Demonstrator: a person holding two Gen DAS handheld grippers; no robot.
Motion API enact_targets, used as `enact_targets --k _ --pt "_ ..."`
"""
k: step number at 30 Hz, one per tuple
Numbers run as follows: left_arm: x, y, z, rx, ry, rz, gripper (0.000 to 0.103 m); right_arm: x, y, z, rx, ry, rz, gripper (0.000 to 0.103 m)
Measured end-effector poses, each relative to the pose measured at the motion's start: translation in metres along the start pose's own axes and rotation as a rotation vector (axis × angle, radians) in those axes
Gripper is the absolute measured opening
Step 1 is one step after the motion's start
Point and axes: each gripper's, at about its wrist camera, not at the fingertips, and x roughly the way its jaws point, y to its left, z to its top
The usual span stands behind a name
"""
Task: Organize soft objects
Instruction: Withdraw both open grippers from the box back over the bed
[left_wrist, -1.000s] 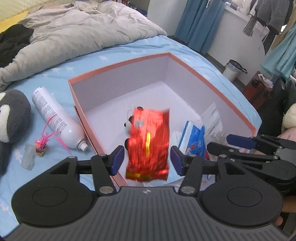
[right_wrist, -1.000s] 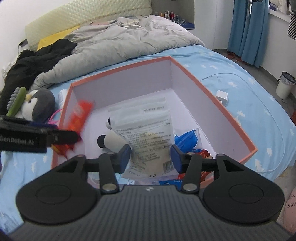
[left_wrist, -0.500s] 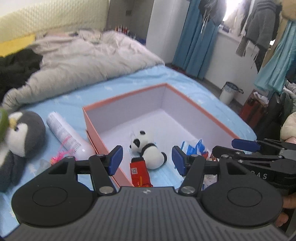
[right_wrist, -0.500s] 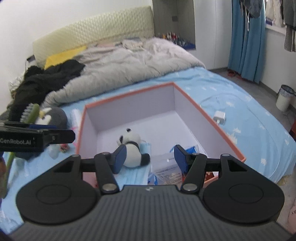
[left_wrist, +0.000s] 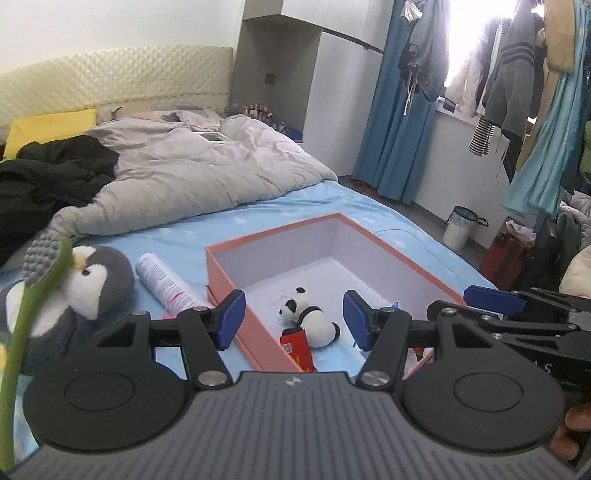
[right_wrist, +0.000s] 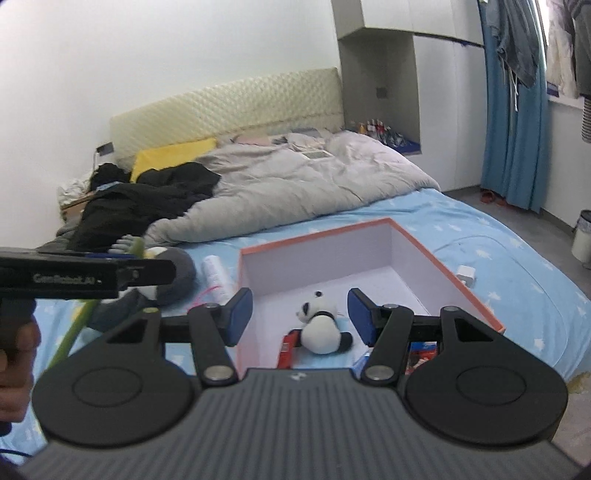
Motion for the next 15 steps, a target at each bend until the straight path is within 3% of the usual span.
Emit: enact_targets --k 15 --pt "-0.076 0.030 -0.055 -0.060 -0.042 0.060 0.064 -0.029 0.054 -0.027 -0.005 -0.032 0.074 0.060"
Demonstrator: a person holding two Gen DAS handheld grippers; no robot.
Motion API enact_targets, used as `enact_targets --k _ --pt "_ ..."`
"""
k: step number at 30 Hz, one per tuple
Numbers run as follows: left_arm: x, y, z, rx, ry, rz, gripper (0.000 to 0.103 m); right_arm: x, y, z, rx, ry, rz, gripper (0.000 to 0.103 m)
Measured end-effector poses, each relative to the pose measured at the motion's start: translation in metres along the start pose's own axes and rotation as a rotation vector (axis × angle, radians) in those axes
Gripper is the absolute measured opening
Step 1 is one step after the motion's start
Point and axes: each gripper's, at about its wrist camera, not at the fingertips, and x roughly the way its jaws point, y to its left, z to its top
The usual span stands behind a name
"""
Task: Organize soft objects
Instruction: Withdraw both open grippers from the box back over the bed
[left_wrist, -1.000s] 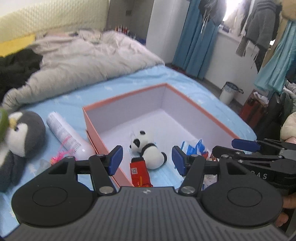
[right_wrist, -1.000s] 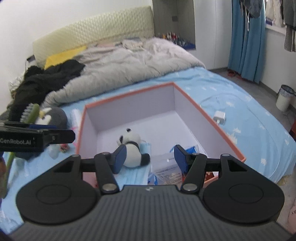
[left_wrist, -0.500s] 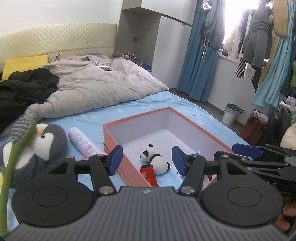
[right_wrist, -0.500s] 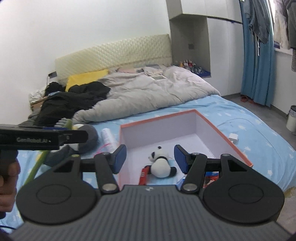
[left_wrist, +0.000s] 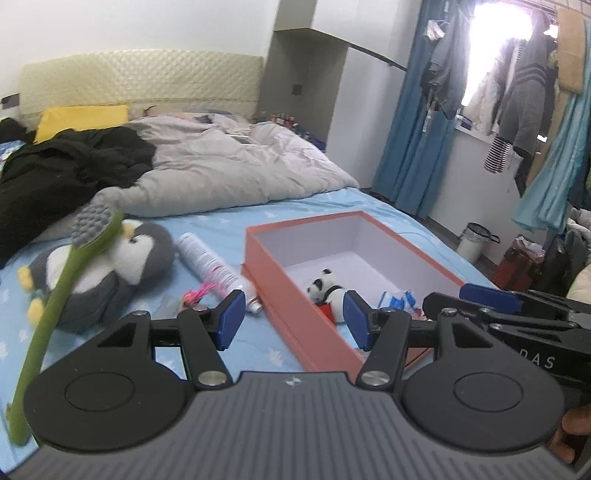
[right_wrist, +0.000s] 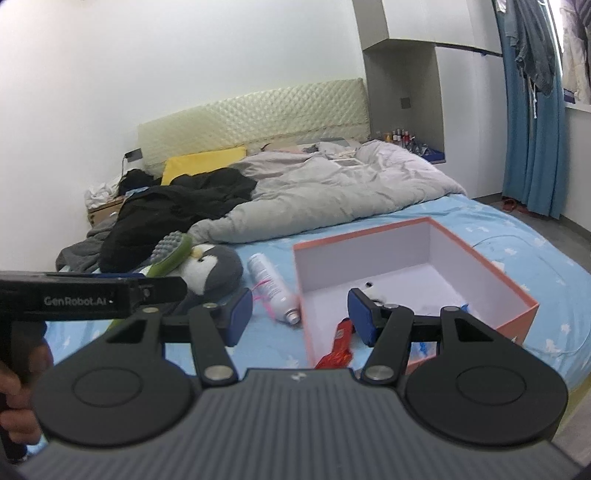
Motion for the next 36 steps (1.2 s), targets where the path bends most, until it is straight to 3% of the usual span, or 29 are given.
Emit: enact_targets --k 7,25,36 --pt "-0.024 0.018 -0.028 -0.051 -0.002 0.032 0.064 -0.004 0.024 -0.019 -0.020 0.032 0.032 0.060" --pt "-0.041 0.065 -0.075 -0.138 0.063 0.110 0.064 0.004 0.069 -0.067 -0.082 0.144 0.079 0.060" --pt "-0.019 0.094 -0.094 -0.172 0.120 0.165 0.064 0.030 0.078 -0.086 -0.099 0.197 0.095 0.060"
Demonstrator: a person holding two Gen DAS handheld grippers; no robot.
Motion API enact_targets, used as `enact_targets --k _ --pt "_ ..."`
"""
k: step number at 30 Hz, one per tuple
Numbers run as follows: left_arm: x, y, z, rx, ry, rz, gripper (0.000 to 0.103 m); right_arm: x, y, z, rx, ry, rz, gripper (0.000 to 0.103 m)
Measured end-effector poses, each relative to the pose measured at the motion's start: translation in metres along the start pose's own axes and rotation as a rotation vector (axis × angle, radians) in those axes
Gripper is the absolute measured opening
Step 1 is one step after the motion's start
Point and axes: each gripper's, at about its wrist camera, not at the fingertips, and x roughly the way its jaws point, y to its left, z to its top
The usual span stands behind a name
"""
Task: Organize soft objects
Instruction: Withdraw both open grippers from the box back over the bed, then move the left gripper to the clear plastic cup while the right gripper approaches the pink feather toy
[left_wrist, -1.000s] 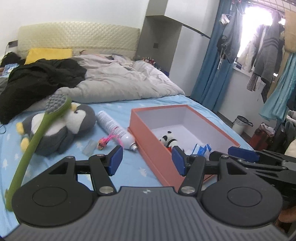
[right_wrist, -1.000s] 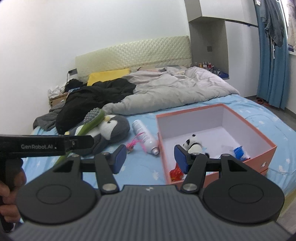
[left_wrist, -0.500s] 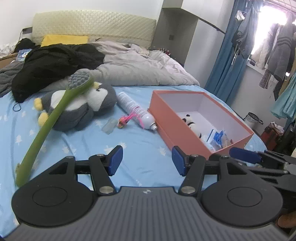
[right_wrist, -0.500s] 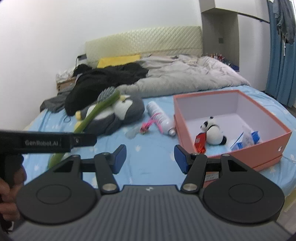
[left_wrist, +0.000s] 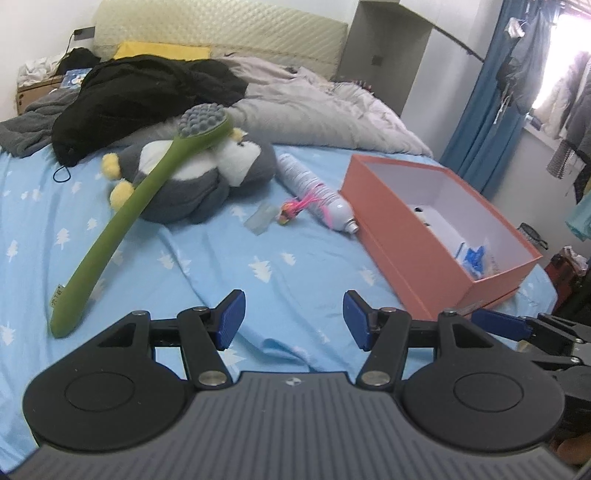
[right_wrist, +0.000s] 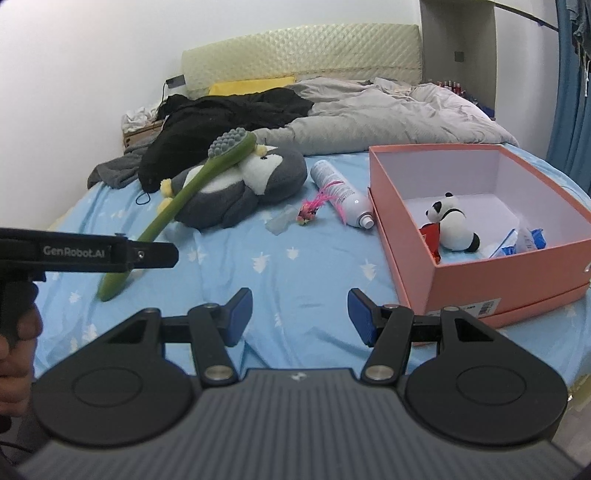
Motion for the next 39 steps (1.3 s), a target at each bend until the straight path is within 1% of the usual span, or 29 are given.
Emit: enact_targets --k 7,12,15,18,21,25,27,32,37,39 --pt "0.043 0.017 0.010 -0.017 0.018 -0.003 0.064 0.032 -0.002 0.006 0.017 0.004 0.018 0.060" --pt "0.091 0.027 0.020 0.009 0.056 -0.008 0.064 0.064 -0.007 0.014 0.034 0.005 0.025 0.060" --pt "0.117 0.034 0.025 0.023 0.060 0.011 0.064 0.084 -0.010 0.015 0.031 0.011 0.025 0.060" --pt "0.139 0.044 0.030 0.009 0.057 0.019 0.064 0.105 -0.014 0.016 0.028 0.027 0.021 0.060" --pt "0.156 0.053 0.034 0.001 0.055 0.036 0.064 0.124 -0.017 0.016 0.029 0.039 0.027 0.060" --pt "0.177 0.066 0.041 -0.001 0.063 0.036 0.064 0.144 -0.018 0.020 0.021 0.046 0.032 0.060" --pt "0.184 0.071 0.044 -0.001 0.058 0.043 0.064 0.155 -0.020 0.023 0.013 0.037 0.033 0.060" --pt "0.209 0.082 0.058 -0.029 0.046 0.036 0.064 0.181 -0.024 0.032 0.005 0.028 0.034 0.060" --pt "0.235 0.090 0.067 -0.087 0.048 -0.001 0.064 0.205 -0.027 0.039 -0.001 0.004 0.029 0.060" --pt "0.245 0.090 0.071 -0.092 0.041 -0.009 0.064 0.215 -0.028 0.041 -0.006 -0.002 0.021 0.060"
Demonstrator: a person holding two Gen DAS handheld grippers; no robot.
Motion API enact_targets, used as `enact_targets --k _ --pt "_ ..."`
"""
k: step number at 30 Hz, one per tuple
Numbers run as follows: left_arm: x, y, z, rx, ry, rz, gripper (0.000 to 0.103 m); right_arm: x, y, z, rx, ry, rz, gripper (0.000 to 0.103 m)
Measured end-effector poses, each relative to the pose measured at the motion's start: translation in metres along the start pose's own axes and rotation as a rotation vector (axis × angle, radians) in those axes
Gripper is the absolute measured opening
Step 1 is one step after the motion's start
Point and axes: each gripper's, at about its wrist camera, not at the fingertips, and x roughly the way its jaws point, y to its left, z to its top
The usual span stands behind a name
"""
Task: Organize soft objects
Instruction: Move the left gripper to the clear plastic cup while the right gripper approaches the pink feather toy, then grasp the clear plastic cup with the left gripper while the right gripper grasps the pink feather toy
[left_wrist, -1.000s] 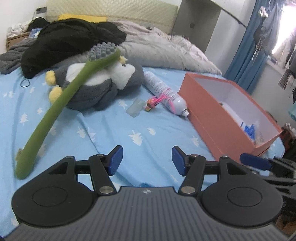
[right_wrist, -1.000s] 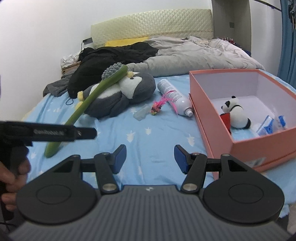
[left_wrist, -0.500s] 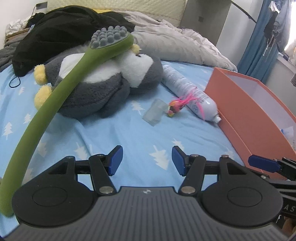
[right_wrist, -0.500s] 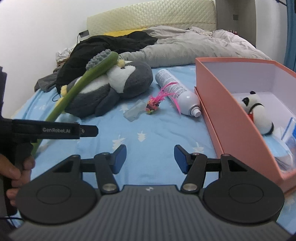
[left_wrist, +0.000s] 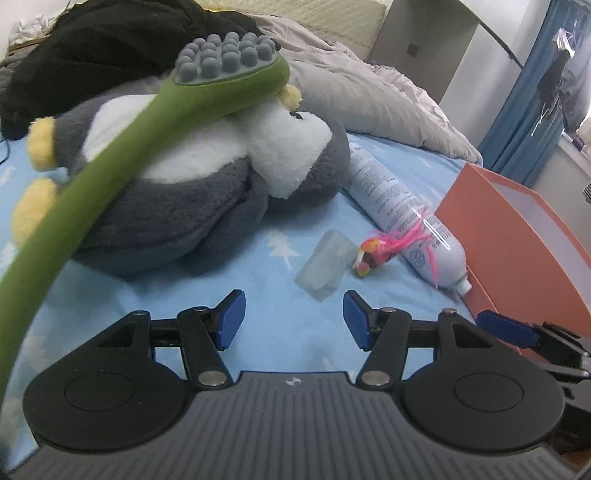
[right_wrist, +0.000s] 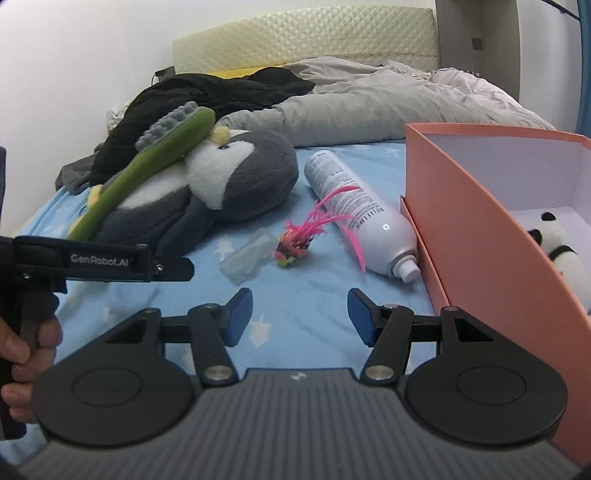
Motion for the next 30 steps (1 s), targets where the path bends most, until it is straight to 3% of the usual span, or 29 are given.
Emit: enact_targets --k 7,11,21,26,30 --pt "0.035 -0.002 0.012 0.034 0.012 -0.029 0.065 0.030 -0.002 0.010 0.032 -0.017 0.005 0.059" --pt "0.047 -0.004 0.011 0.090 0.020 -0.031 0.065 0.040 -0.008 0.019 0.134 -0.037 0.035 0.059" --pt "0.062 -0.005 0.010 0.092 -0.018 -0.105 0.065 0.081 -0.025 0.031 0.367 0.027 0.084 0.054" --pt "0.071 -0.012 0.010 0.122 -0.040 -0.088 0.064 0.096 -0.029 0.037 0.408 0.052 0.098 0.053" --pt "0.078 -0.017 0.012 0.155 -0.050 -0.074 0.063 0.108 -0.027 0.037 0.406 0.078 0.101 0.042"
